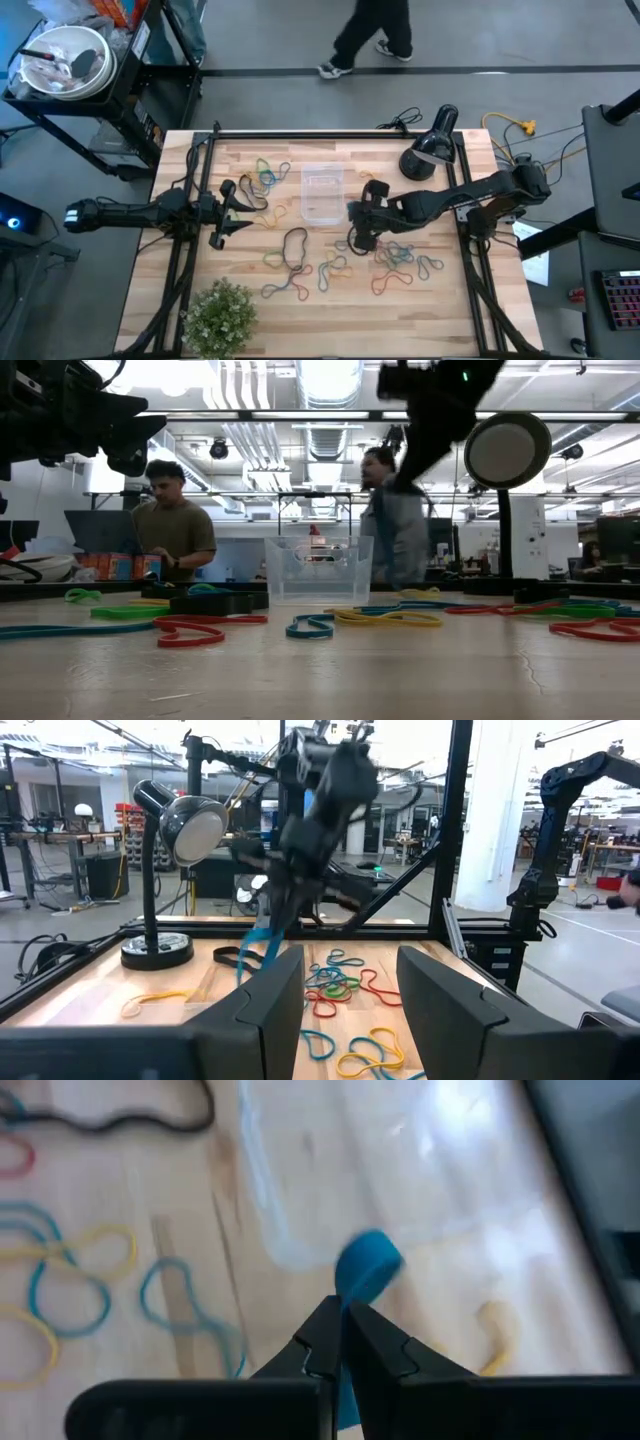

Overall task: Pick and place rubber bands into bin
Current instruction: Put the blue rubber band into the transparent bin

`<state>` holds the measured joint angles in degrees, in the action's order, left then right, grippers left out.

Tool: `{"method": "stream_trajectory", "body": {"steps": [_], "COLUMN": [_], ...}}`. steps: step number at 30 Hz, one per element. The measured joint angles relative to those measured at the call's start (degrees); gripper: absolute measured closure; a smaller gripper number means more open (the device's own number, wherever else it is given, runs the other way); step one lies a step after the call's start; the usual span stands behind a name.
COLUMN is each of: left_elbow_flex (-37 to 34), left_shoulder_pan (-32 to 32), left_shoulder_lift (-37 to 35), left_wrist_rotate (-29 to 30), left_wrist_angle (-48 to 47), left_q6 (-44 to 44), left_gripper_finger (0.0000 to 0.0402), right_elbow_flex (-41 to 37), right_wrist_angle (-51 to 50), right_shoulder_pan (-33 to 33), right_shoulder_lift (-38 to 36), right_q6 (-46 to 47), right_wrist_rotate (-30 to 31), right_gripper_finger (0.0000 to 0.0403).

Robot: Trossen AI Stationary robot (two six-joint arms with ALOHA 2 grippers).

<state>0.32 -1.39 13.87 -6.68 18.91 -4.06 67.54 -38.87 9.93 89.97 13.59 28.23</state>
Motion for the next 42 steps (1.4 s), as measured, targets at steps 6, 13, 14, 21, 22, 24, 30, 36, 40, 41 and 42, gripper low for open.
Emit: {"method": "stream_trajectory", "body": {"steps": [6, 13, 14, 21, 22, 24, 30, 36, 40, 41, 42], "left_elbow_flex": [0.00, 0.00, 0.00, 0.00, 0.00, 0.00, 0.00, 0.00, 0.00, 0.00, 0.00], "left_shoulder_pan": [0.00, 0.00, 0.00, 0.00, 0.00, 0.01, 0.00, 0.01, 0.01, 0.00, 0.00], "left_shoulder_lift": [0.00, 0.00, 0.00, 0.08, 0.15, 0.29, 1.21, 2.05, 2.01, 1.93, 1.86], "left_wrist_rotate": [0.02, 0.02, 0.02, 0.02, 0.02, 0.02, 0.05, 0.07, 0.09, 0.09, 0.09], "left_wrist_angle": [0.01, 0.01, 0.02, 0.09, 0.04, 0.01, -0.01, 0.04, 0.07, 0.05, 0.07], "left_q6": [0.01, -0.01, 0.01, -0.01, 0.01, -0.01, 0.01, 0.01, 0.01, 0.01, 0.01], "left_gripper_finger": [0.0256, 0.0256, 0.0256, 0.0256, 0.0256, 0.0256, 0.0256, 0.0256, 0.0256, 0.0256, 0.0256], "right_elbow_flex": [5.80, 6.83, 6.83, 6.81, 6.81, 6.81, 7.05, 7.07, 7.07, 7.07, 7.07], "right_wrist_angle": [0.20, 7.14, 8.47, 16.16, 17.06, 17.36, 17.64, 17.69, 17.79, 17.95, 17.93], "right_shoulder_pan": [-0.05, -2.91, -3.41, -6.72, -7.17, -8.05, -11.00, -12.74, -12.76, -12.74, -12.72], "right_shoulder_lift": [0.00, 0.16, 0.49, 5.00, 5.89, 7.53, 11.39, 13.07, 13.27, 13.22, 13.01], "right_q6": [-7.85, -16.33, -17.35, -22.65, -23.03, -23.11, -21.92, -21.66, -21.96, -22.00, -22.31], "right_wrist_rotate": [3.43, 3.45, 3.38, -2.66, -2.76, -2.82, -5.28, -16.07, -16.26, -16.26, -16.28], "right_gripper_finger": [0.0395, 0.0395, 0.0395, 0.0395, 0.0395, 0.0395, 0.0393, 0.0353, 0.0309, 0.0298, 0.0289]}}
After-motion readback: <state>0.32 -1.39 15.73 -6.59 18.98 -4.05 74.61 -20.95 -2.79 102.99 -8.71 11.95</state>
